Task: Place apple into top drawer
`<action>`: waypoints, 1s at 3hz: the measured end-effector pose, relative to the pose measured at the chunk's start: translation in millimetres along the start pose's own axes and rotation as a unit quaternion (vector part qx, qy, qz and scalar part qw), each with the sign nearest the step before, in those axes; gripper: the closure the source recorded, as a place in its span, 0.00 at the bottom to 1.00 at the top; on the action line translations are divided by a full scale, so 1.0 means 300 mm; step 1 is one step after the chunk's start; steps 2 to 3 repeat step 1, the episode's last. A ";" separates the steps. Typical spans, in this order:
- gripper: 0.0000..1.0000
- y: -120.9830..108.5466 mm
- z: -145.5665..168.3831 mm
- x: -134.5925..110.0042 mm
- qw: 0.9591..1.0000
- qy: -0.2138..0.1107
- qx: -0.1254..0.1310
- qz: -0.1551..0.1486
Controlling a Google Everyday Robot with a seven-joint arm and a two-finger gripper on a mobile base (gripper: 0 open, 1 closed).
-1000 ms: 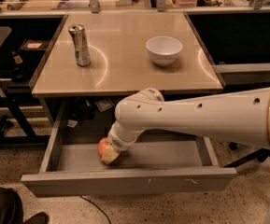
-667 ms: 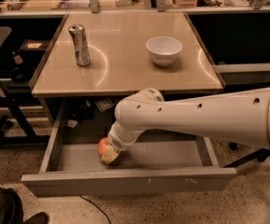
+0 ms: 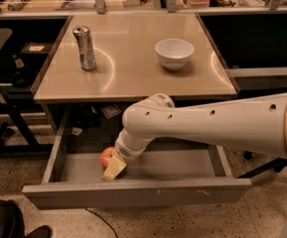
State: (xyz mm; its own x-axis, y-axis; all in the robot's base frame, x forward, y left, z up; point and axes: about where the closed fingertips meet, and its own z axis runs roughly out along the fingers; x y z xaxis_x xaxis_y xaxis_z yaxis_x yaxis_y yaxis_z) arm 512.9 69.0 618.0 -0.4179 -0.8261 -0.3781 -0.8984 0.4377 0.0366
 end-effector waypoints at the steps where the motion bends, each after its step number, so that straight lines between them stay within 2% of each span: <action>1: 0.00 0.000 0.000 0.000 1.000 0.000 0.000 0.000; 3: 0.00 0.000 0.000 0.000 1.000 0.000 0.000 0.000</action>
Offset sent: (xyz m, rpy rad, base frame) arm 0.0000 0.0000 0.0000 0.0000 0.0000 0.0000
